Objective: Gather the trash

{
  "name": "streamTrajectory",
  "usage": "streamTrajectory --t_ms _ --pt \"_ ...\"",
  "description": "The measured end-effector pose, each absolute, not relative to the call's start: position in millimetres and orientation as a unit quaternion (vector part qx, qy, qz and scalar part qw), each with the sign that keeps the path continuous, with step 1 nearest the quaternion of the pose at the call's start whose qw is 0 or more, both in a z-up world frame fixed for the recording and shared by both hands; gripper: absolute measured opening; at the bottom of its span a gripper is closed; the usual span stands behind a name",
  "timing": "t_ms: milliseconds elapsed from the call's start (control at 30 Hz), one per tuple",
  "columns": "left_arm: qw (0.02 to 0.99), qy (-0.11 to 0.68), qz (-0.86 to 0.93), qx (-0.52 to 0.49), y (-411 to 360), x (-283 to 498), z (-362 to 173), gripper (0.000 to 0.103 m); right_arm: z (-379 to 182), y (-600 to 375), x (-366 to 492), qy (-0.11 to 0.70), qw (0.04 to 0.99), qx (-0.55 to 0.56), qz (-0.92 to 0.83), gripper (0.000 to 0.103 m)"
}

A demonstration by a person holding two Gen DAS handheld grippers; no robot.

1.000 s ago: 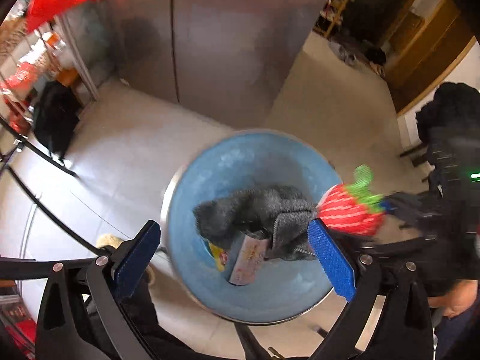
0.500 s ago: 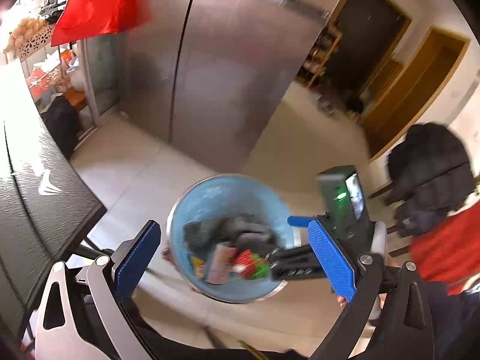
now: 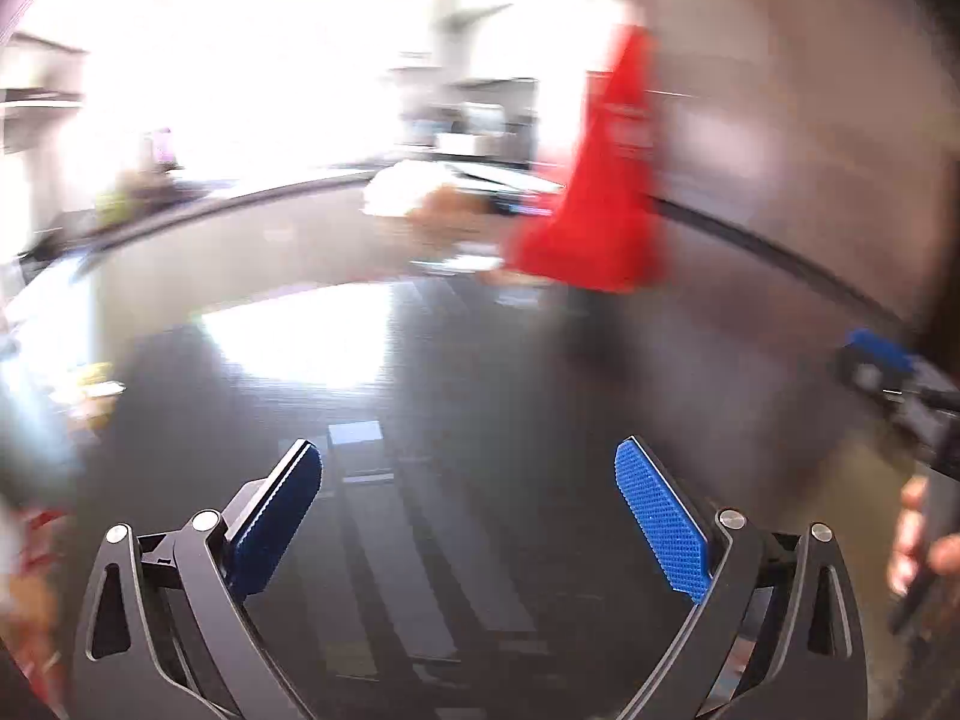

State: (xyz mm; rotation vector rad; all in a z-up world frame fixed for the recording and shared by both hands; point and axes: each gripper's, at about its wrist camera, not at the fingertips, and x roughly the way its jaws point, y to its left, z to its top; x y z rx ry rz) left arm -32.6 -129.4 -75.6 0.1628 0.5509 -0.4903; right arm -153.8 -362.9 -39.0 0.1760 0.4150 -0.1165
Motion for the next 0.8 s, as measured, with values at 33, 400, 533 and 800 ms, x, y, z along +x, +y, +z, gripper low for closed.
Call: streamTrajectory --t_ms 33,400,533,800 --pt "0.935 0.271 -0.216 0.073 -112 -20 -77 0.095 -40 -332 -117 0.207 0.975 0.077 -0.024 0.100" --pt "0.948 0.316 -0.037 -0.028 49 83 -125 0.095 -112 -205 47 0.276 0.956 0.080 0.057 0.100" --pt "0.947 0.319 -0.028 -0.024 54 95 -136 0.095 -134 -190 74 0.295 0.952 0.072 0.042 0.100" --pt "0.943 0.330 -0.044 -0.026 46 117 -156 0.095 -152 -199 88 0.306 0.949 0.075 0.024 0.100"
